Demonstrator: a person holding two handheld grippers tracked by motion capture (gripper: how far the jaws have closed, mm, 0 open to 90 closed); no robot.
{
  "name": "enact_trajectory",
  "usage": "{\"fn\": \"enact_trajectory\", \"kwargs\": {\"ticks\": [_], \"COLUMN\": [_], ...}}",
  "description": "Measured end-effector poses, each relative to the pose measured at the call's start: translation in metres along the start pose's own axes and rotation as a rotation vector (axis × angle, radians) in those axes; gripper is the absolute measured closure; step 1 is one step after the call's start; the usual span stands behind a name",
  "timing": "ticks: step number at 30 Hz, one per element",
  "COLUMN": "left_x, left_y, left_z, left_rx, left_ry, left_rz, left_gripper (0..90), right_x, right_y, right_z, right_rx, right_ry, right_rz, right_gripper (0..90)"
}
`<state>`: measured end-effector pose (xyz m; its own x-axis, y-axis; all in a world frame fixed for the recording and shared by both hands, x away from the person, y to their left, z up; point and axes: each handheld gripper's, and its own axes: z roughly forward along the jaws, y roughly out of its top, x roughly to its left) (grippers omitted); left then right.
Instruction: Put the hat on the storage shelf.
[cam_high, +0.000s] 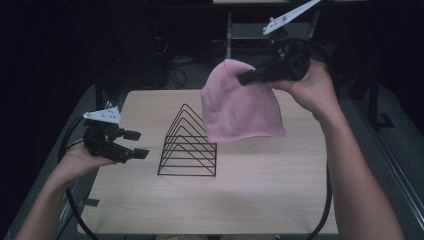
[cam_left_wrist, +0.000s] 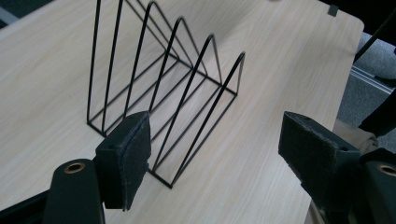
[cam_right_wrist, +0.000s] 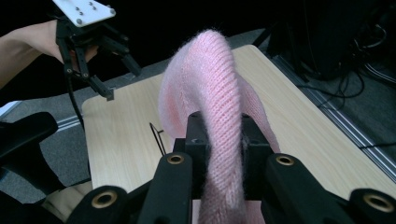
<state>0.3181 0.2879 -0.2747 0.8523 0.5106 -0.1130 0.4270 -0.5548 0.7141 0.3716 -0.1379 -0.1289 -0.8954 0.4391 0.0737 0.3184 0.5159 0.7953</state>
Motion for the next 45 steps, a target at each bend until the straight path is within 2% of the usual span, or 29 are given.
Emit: {"fn": "enact_trajectory", "kwargs": {"ticks": [1,8,15,26,32,41,45], "left_x": [-0.001,-0.003,-0.005,0.0,0.002,0.008,0.011], "left_y": [0.002,0.017,0.026,0.03,0.03,0.027,0.025], "left_z": [-0.001,-0.003,-0.005,-0.002,0.0,0.0,0.0], "left_rx": [-0.005,-0.019,-0.022,-0.015,-0.022,-0.039,-0.058], "left_ry": [-0.006,-0.036,-0.036,-0.045,-0.071,-0.099,-0.109], "left_rz": [-0.007,0.016,0.032,0.02,0.007,-0.008,-0.024], "left_gripper": [25.6,25.6,25.9,26.1,26.5,34.7,45.7], "right_x": [0.001,0.012,0.021,0.028,0.036,0.046,0.05], "right_y": [0.003,0.023,0.043,0.066,0.077,0.088,0.091], "right_z": [0.002,0.014,0.027,0.052,0.063,0.078,0.084], "right_rx": [0.0,0.001,-0.009,-0.006,-0.017,-0.022,-0.014], "right_ry": [0.003,0.024,0.049,0.078,0.095,0.118,0.129], "right_rz": [-0.004,-0.038,-0.066,-0.109,-0.127,-0.155,-0.155], "right_gripper": [77.5,77.6,77.5,77.5,77.5,77.5,77.5]}}
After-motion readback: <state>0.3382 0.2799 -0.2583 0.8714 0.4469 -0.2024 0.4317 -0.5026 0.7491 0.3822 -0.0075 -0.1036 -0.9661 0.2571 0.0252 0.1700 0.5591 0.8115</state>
